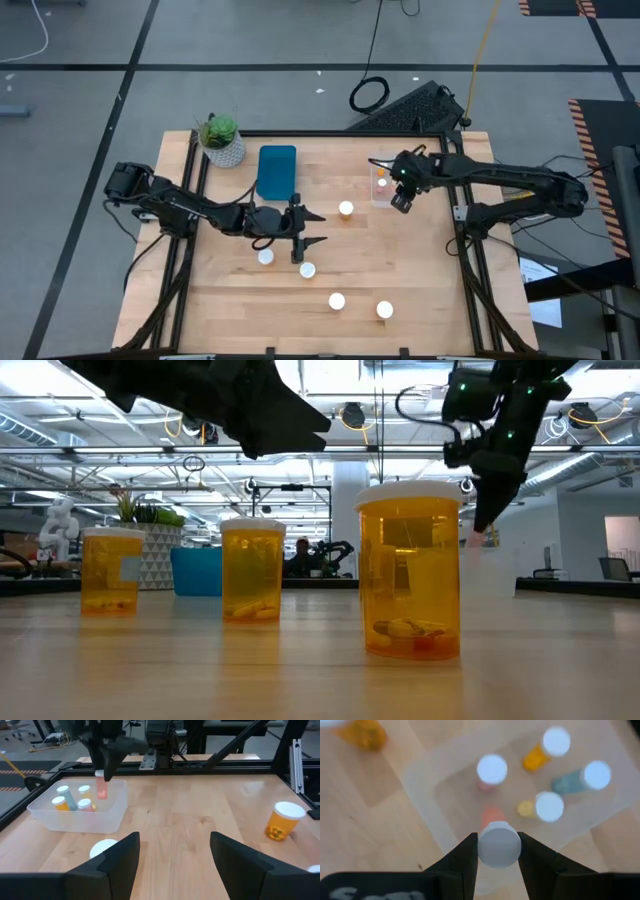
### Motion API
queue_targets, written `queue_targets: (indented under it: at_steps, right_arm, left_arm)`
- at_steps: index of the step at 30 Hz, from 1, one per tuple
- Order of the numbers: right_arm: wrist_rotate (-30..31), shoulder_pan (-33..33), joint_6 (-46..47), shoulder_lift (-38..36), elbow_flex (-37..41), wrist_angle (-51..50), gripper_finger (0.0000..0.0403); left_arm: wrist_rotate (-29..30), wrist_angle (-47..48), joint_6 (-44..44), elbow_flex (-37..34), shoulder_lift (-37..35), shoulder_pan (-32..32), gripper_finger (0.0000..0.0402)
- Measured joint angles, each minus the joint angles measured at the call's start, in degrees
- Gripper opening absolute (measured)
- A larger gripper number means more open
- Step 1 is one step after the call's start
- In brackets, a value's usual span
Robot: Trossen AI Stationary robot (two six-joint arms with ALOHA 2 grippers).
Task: Pick and place medicine bottles into bin by pill shape (circle, oval)
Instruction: Put the small light orange pill bottle into the transparent bin
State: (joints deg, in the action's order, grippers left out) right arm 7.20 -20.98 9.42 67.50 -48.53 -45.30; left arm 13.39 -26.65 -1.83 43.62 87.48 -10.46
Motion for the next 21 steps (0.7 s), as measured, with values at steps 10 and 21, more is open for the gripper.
queue_targets:
  at_steps: [10,21]
  right_arm:
    - [0.0,-0.61,-0.62,7.08,0.02,1.28,0.0116]
    - [-1.51,-0.57,-0.57,11.5,0.04,2.22,0.0116]
  left_arm:
    - [-0.07,-0.02,0.02,0.0,0.0,-0.07,0.0243]
    - [-0.18,0.02,0.02,0.0,0.02,-0.07,0.0244]
